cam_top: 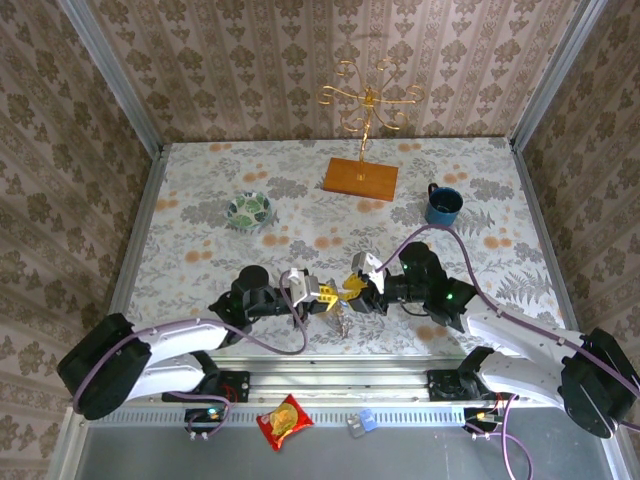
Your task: Put the keys on the keyring
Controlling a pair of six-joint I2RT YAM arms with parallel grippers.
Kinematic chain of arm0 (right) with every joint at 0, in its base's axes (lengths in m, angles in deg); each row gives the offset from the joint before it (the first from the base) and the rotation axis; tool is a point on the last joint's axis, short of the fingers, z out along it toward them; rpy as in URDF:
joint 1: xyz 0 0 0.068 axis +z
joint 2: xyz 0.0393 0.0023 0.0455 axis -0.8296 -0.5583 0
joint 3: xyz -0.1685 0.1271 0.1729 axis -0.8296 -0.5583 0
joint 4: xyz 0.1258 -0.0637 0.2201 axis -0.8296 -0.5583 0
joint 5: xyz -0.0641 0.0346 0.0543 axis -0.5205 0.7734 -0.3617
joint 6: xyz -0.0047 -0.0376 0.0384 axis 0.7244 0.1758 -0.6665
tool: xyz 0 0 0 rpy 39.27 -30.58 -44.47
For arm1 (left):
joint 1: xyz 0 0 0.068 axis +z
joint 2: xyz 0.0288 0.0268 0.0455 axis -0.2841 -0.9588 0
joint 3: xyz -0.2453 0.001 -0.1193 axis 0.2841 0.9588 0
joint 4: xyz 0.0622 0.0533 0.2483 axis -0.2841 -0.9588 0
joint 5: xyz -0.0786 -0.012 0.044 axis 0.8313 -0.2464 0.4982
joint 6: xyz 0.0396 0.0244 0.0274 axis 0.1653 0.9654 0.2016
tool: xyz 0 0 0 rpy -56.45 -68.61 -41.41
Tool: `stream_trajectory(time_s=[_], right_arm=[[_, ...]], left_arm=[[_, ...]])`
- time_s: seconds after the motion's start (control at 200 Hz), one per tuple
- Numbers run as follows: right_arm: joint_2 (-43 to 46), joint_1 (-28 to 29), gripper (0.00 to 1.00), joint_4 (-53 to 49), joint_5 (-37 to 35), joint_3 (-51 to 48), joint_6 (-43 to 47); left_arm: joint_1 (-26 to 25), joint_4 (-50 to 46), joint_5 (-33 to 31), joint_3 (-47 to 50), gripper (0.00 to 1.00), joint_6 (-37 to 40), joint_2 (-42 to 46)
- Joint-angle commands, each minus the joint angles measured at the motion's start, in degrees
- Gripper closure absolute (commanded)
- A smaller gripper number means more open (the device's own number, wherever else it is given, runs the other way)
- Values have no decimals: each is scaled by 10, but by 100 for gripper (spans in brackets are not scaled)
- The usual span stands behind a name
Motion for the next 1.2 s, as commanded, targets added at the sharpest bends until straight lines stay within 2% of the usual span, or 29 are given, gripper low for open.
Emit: stream_trajectory(time_s=[0.0, 0.12, 0.215, 0.295, 0.365, 0.41, 0.485, 0.505, 0.645, 0.74, 0.885, 0.995, 1.035, 1.13, 1.195], right_arm=[[-7, -2, 72, 58, 14, -10, -29], [-20, -2, 79, 69, 30, -10, -27], [-28, -2, 88, 57, 44, -7, -16], [-28, -2, 100, 29, 57, 2, 6], [-27, -2, 100, -25, 65, 21, 42], [-29, -1, 100, -76, 65, 40, 75], [-37, -1, 100, -166, 62, 84, 129], [-40, -1, 100, -184, 61, 91, 139], [-57, 0, 100, -245, 73, 138, 178], [-73, 7, 100, -266, 78, 163, 189], [-97, 25, 100, -268, 84, 190, 196], [-106, 32, 100, -266, 84, 196, 194], [-103, 31, 100, -261, 74, 191, 190], [-70, 22, 73, -227, 27, 156, 167], [-39, 11, 66, -211, -6, 129, 158]], left_arm=[[2, 90, 41, 6, 100, -32, -14], [2, 106, 52, 2, 100, -35, -27], [2, 129, 56, 3, 100, -41, -37], [3, 139, 52, 4, 100, -43, -42], [3, 132, 31, 6, 100, -42, -40], [5, 122, 14, 7, 88, -41, -35], [6, 79, 10, 1, 82, -23, -20], [6, 60, -8, -4, 81, -17, -16], [5, -100, -10, -46, 80, 37, 9], [5, -161, -6, -68, 80, 54, 11], [5, -177, 2, -79, 82, 60, 8], [5, -160, 21, -76, 100, 58, 12], [5, -151, 21, -71, 100, 57, 16], [6, -127, 18, -54, 100, 47, 30], [7, -110, 19, -42, 100, 42, 36]])
